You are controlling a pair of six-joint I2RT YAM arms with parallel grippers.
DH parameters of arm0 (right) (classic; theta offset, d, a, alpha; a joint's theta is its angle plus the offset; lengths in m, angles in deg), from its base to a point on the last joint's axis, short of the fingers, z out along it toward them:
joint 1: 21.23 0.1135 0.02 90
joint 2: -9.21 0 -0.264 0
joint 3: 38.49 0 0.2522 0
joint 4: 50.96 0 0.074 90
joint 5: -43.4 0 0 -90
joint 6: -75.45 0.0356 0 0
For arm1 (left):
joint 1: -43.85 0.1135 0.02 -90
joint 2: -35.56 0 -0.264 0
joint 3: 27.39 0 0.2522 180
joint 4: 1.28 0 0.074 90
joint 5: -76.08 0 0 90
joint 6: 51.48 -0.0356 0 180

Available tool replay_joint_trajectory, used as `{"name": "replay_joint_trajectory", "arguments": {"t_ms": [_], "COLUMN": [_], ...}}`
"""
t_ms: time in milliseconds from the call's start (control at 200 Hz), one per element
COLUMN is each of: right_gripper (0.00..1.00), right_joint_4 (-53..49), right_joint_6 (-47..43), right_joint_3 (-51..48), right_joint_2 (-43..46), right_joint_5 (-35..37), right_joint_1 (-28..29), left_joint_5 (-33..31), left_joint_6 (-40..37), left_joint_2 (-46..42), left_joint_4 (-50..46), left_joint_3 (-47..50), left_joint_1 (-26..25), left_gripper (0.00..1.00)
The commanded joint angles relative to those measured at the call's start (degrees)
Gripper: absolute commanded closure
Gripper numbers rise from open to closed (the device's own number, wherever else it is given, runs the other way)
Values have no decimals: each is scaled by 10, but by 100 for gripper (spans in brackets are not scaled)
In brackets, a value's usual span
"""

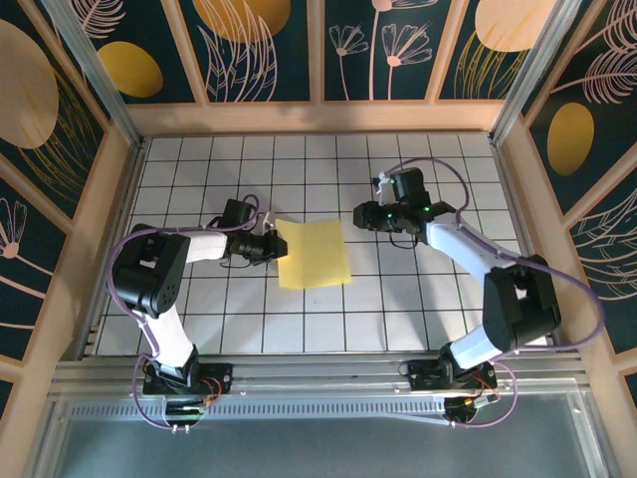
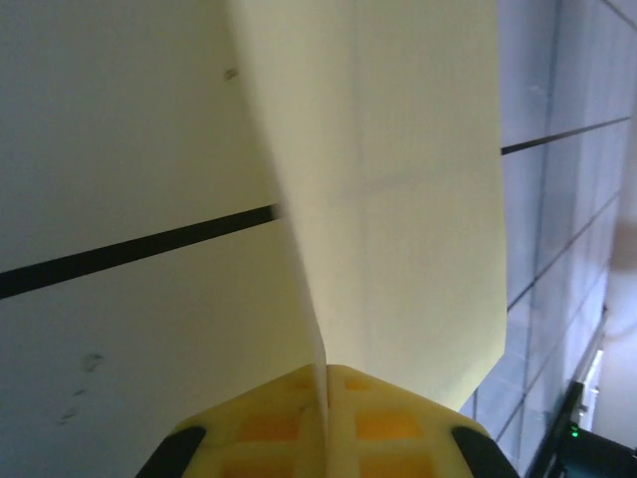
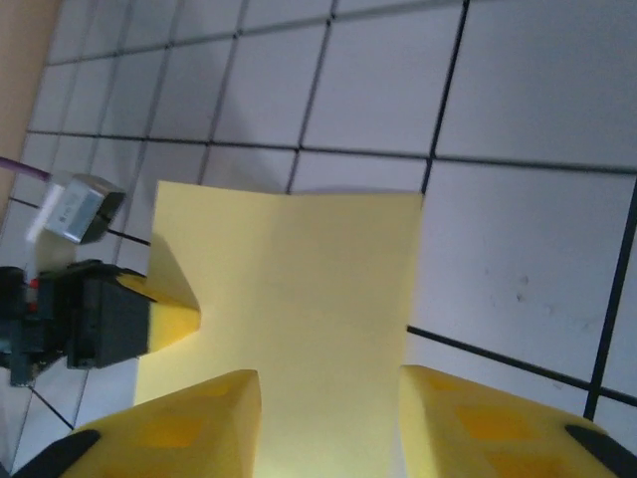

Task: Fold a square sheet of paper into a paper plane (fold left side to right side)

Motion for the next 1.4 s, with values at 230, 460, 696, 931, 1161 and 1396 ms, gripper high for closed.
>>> {"name": "replay_joint_trajectory", "arguments": {"t_ms": [230,460,696,931,1161,1396], "right_gripper": [94,100,100,100,100,100], "right_joint_4": [44,32,0,0,9,11], "right_joint_6": [46,44,30,25,28,28], "right_joint_3": [19,32,30,13,6,2], "right_joint_2": [-131,-192,-220,-221,-220,-214], "right_joint_5": [-9,9,35,44,40,43], "right_joint_1": [42,62,65,65,66,67], "left_joint_5": [-14,-8,20,85,90,82], "left_joint_6": [-41,-52,-30,70,101,118], "left_joint_2": [6,5,-7,-26,6,35], "left_joint_4": [-63,-79,-66,41,70,95], "left_joint_3": [-40,-49,-49,-35,-73,-101], "left_joint_1": [-3,-4,-5,-13,-53,-74], "left_gripper": [100,99,78,52,34,25]}}
